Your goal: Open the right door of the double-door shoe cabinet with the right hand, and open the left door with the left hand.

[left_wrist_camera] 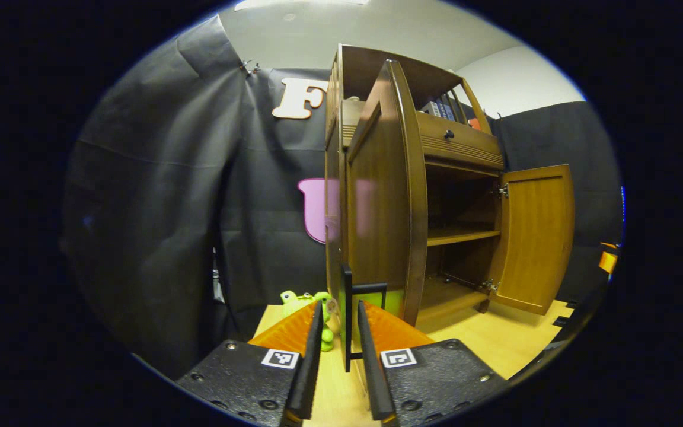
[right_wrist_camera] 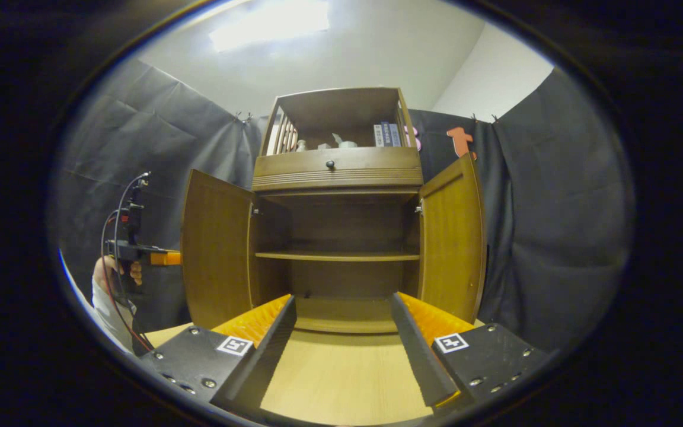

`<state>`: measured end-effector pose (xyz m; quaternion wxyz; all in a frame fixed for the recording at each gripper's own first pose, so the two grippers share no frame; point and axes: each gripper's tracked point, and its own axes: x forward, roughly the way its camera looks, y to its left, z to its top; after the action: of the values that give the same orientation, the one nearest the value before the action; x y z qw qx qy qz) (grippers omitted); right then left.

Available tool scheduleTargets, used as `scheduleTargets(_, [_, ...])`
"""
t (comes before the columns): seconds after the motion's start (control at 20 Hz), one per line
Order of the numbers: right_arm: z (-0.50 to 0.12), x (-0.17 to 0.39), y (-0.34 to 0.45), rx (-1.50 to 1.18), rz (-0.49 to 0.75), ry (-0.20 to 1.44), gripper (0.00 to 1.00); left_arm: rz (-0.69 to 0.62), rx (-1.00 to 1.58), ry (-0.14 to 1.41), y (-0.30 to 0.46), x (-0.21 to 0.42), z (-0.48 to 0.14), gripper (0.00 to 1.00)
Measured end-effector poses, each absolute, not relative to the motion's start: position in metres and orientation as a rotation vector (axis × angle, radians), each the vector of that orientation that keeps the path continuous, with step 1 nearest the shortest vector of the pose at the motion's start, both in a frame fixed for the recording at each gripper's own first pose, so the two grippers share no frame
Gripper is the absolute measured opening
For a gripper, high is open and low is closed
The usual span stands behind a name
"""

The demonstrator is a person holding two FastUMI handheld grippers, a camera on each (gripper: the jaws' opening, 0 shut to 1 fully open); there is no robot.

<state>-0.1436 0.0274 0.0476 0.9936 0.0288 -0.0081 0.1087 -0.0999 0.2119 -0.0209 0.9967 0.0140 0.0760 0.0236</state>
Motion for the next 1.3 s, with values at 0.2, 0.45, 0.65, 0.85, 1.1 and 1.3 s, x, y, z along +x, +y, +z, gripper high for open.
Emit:
scheduleTargets(0.2, [0.049, -0.149, 0.022, 0.075, 0.206, -0.019, 0.96, 0.152, 0.050, 0.119, 0.214, -0.116, 0.004, 0.72])
scheduleTargets(0.45, [0.057, -0.154, 0.013, 0.080, 0.184, -0.037, 0.95, 0.195, 0.061, -0.010, 0.194, -0.135, 0.054, 0.92])
scheduleTargets(0.65, [0.055, -0.154, 0.009, 0.086, 0.179, -0.038, 0.95, 0.145, 0.093, -0.081, 0.154, -0.138, 0.085, 0.92])
scheduleTargets(0.85, [0.066, -0.153, 0.000, 0.119, 0.149, -0.064, 0.96, 0.069, 0.056, -0.110, 0.103, -0.127, 0.092, 0.92])
scheduleTargets(1.1, [0.080, -0.139, -0.004, 0.121, 0.133, -0.084, 0.96, -0.031, 0.013, -0.119, 0.045, -0.112, 0.084, 0.92])
scheduleTargets(1.3, [0.082, -0.118, -0.005, 0.108, 0.140, -0.083, 0.96, -0.058, -0.012, -0.115, 0.018, -0.093, 0.071, 0.94])
